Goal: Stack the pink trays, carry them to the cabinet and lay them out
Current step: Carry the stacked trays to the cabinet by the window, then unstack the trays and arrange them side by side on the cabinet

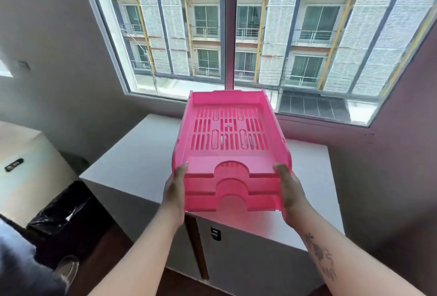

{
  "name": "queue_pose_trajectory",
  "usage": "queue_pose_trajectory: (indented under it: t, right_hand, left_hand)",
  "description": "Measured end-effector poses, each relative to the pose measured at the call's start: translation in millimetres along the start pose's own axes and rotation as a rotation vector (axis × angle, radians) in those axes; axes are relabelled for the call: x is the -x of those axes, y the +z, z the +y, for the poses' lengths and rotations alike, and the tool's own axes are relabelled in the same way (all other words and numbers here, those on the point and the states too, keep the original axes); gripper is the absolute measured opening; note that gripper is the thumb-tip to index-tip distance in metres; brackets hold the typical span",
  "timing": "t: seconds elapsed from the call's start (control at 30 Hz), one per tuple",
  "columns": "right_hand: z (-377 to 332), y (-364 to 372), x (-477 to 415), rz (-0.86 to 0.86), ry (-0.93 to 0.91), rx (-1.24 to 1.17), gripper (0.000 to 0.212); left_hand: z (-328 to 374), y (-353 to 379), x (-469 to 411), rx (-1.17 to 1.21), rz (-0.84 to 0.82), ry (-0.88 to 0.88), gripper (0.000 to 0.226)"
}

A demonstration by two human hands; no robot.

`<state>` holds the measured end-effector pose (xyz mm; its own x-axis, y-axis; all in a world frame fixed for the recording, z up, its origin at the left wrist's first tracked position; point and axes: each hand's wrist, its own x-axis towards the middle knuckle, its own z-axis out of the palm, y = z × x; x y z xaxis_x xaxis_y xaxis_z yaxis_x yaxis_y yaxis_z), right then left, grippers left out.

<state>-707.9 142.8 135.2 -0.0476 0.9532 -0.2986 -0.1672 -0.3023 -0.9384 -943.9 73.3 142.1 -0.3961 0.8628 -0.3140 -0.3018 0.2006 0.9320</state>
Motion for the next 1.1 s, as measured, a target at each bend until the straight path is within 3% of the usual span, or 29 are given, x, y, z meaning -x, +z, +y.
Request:
queue_pose_trajectory:
  t: [0.13, 0.33, 0.5, 0.57, 0.63, 0.73, 0.9, 1.1]
  right_hand:
    - [7, 2, -6, 0.06, 0.009, 0.032, 0.044]
    - [17, 3, -9, 0.061, 0.008, 0.064, 0.069]
    - [-8, -1, 0, -0.107, -0.077, 0.166, 0.058]
    - [-32, -3, -3, -0.156, -0.134, 0.237, 0.054]
    - [-54, -3, -10, -0.157, -0.186, 0.295, 0.062]
    - [-76, 3, -26, -0.081, -0.177, 0.342, 0.075]
    - [-90, 14, -42, -0.066, -0.145, 0.537, 0.028]
    - [-95, 17, -40, -0.023, -0.166, 0.596, 0.032]
  left_hand:
    - [-10, -2, -15, 0.008, -0.01, -0.038, 0.067]
    - [-21, -7, -24, -0.042, -0.009, -0.054, 0.074]
    - [3, -8, -12, -0.203, -0.079, 0.112, 0.045]
    - [22, -8, -12, -0.268, -0.085, 0.198, 0.045]
    - [39, -6, -13, -0.304, -0.053, 0.226, 0.054]
    - [61, 1, -20, -0.38, -0.012, 0.199, 0.03]
    - [71, 10, -30, -0.514, 0.033, 0.171, 0.022]
    - [68, 11, -34, -0.596, 0.135, 0.192, 0.029]
